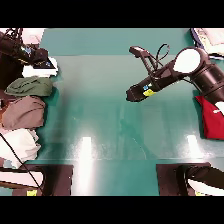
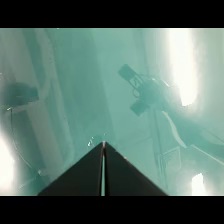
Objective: Fold the shirts.
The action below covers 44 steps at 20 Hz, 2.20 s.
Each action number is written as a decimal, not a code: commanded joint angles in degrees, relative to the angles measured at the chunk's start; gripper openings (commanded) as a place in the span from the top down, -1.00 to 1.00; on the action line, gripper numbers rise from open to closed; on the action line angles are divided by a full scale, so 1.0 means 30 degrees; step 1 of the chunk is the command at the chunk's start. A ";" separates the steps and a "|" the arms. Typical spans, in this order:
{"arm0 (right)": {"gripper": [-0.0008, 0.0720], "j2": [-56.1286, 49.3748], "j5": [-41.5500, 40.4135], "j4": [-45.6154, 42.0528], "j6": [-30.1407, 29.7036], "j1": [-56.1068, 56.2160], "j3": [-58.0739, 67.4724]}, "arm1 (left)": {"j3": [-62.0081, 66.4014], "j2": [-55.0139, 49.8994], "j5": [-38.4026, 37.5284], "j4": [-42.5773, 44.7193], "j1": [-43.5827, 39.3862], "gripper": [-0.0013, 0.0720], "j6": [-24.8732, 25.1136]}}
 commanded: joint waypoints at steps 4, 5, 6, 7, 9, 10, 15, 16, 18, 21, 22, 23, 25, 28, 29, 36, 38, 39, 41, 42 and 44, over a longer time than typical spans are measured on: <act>0.93 -0.0015 0.0015 0.0000 0.0015 0.0022 0.0022 | 0.0000 -0.0007 0.0000 0.0000 -0.0007 0.90 0.0007; 0.93 -0.0015 0.0058 0.0000 0.0007 0.0022 0.0022 | 0.0000 -0.0007 0.0000 0.0000 -0.0007 0.90 0.0000; 0.93 -0.0015 0.0073 0.0000 0.0015 0.0022 0.0022 | 0.0000 -0.0007 0.0000 0.0000 -0.0007 0.90 0.0000; 0.93 -0.0015 0.0066 0.0007 0.0015 0.0022 0.0022 | 0.0000 -0.0007 0.0000 0.0000 -0.0007 0.90 0.0000; 0.93 -0.0015 0.0058 0.0007 0.0015 0.0022 0.0022 | 0.0000 -0.0007 0.0000 0.0000 -0.0007 0.90 0.0007; 0.93 -0.0015 0.0058 0.0007 0.0015 0.0022 0.0022 | 0.0000 -0.0007 0.0000 0.0000 -0.0007 0.90 0.0000; 0.93 -0.0015 0.0233 0.0000 0.0015 0.0022 0.0029 | 0.0000 -0.0007 0.1268 -0.0015 -0.0007 0.90 0.0000; 0.93 -0.0015 0.0248 0.0000 0.0015 0.0022 0.0022 | 0.0000 -0.0007 0.2113 -0.0015 -0.0007 0.90 -0.0015; 0.93 -0.0015 0.0219 0.0007 0.0015 0.0022 0.0022 | 0.0000 -0.0007 0.2914 -0.0080 -0.0007 0.90 -0.0058; 0.93 -0.0015 0.0197 0.0015 0.0015 0.0022 0.0022 | 0.0000 -0.0022 0.4867 0.0911 -0.0007 0.85 0.0153; 0.93 -0.0015 0.0204 0.0022 0.0015 0.0022 0.0022 | 0.0000 -0.0022 0.5778 0.1938 -0.0007 0.11 0.0066; 0.93 -0.0015 0.0204 0.0015 0.0015 0.0022 0.0022 | 0.0000 -0.0095 0.6980 0.3191 -0.0007 -0.68 -0.0561; 0.93 -0.0015 0.0182 0.0015 0.0022 0.0022 0.0007 | 0.0000 -0.0546 0.8910 0.5916 0.0000 -0.75 -0.1457; 0.93 -0.0015 0.0182 0.0022 0.0058 0.0022 0.0000 | 0.0000 -0.2353 1.0885 0.7446 0.0495 -0.76 -0.1515; 0.93 -0.0015 0.0182 0.0015 0.0233 0.0022 0.0000 | 0.0000 -0.3096 1.1380 0.7497 0.0816 -0.76 -0.1501; 0.93 -0.0022 -0.0146 0.0007 0.0823 0.0029 -0.0007 | 0.0044 -0.6630 1.3733 0.7657 0.1843 -0.76 -0.0342; 0.93 -0.0022 -0.0160 0.0007 0.0896 0.0029 -0.0007 | 0.0058 -0.7162 1.4112 0.7657 0.1843 -0.76 -0.0335; 0.93 -0.0022 -0.0182 0.0007 0.0896 0.0022 -0.0007 | 0.0058 -0.7366 1.4192 0.7650 0.1843 -0.76 -0.0335; 0.93 -0.0022 -0.0211 0.0000 0.0896 0.0029 -0.0007 | 0.0044 -0.7504 1.4426 0.7650 0.1843 -0.76 -0.0342; 0.93 -0.0022 -0.0262 0.0007 0.0896 0.0022 -0.0007 | 0.0073 -0.7504 1.4666 0.7628 0.1843 -0.74 -0.0350; 0.93 -0.0022 -0.0408 0.0007 0.0903 0.0022 -0.0007 | 0.0146 -0.7504 1.4957 0.7519 0.1836 -0.06 -0.0342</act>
